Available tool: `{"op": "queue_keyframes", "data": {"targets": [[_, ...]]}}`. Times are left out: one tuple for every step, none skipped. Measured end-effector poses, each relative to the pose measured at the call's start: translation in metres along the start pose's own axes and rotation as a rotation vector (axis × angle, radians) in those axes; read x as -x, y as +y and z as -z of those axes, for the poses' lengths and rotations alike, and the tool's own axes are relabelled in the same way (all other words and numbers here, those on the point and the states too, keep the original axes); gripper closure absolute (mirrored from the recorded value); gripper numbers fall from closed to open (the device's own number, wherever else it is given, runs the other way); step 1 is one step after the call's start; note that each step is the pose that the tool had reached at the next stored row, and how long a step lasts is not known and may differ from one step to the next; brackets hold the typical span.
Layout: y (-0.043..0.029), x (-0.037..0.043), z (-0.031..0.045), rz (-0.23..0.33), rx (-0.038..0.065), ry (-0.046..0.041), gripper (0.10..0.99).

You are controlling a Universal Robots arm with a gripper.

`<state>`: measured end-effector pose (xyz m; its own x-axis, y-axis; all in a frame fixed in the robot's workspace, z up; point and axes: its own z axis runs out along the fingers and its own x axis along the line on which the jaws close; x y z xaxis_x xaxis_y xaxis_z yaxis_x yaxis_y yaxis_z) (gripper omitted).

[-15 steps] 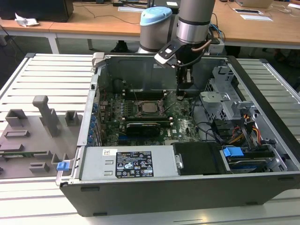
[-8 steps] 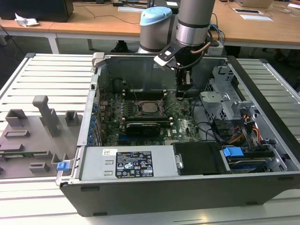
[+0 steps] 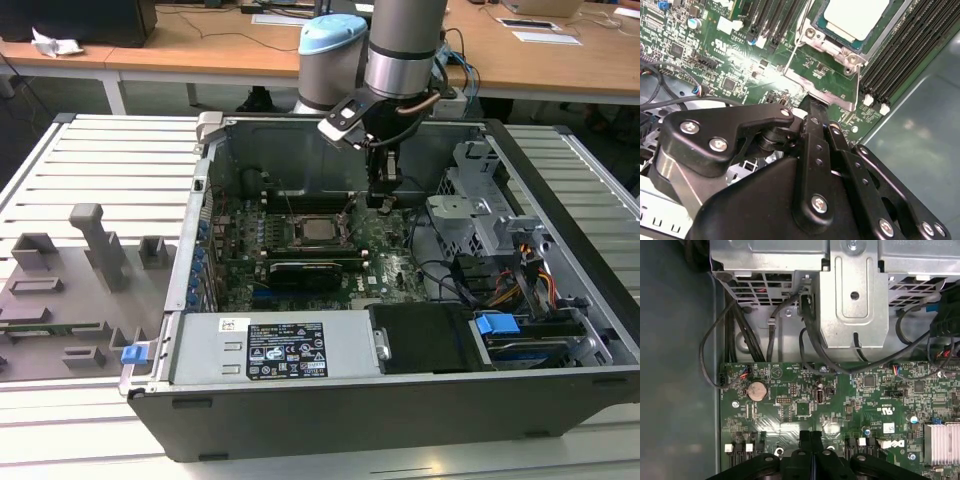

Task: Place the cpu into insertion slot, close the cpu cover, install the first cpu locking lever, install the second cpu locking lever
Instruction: 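Close the cpu cover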

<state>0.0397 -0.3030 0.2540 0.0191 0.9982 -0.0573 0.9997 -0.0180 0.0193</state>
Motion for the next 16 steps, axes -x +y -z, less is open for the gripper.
{"op": "queue_keyframes", "data": {"targets": [[-0.0013,0.0000,0.0000,0.000,0.000,-0.0001,0.980],[-0.0035,0.0000,0.0001,0.000,0.000,0.0000,0.980],[-0.0058,0.0001,0.0001,0.000,0.000,0.0000,0.980],[-0.0083,0.0002,0.0002,0.000,0.000,0.0000,0.980],[-0.0109,0.0002,0.0002,0.000,0.000,0.0000,0.980],[-0.0149,0.0003,0.0003,0.000,0.000,0.0000,0.980],[-0.0172,0.0003,0.0003,0.000,0.000,0.0000,0.980],[-0.0195,0.0004,0.0004,0.000,0.000,0.0000,0.980],[-0.0233,0.0005,0.0004,0.000,0.000,0.0000,0.980],[-0.0237,0.0005,0.0004,0.000,0.000,0.0000,0.980],[-0.0240,0.0005,0.0004,0.000,0.000,0.0000,0.980],[-0.0245,0.0005,0.0004,0.000,0.000,0.0000,0.980],[-0.0256,0.0005,0.0004,0.000,0.000,0.0000,0.980],[-0.0270,0.0005,0.0004,0.000,0.000,0.0000,0.980],[-0.0281,0.0005,0.0004,0.000,0.000,0.0000,0.980],[-0.0287,0.0005,0.0004,0.000,0.000,0.0000,0.980]]}}
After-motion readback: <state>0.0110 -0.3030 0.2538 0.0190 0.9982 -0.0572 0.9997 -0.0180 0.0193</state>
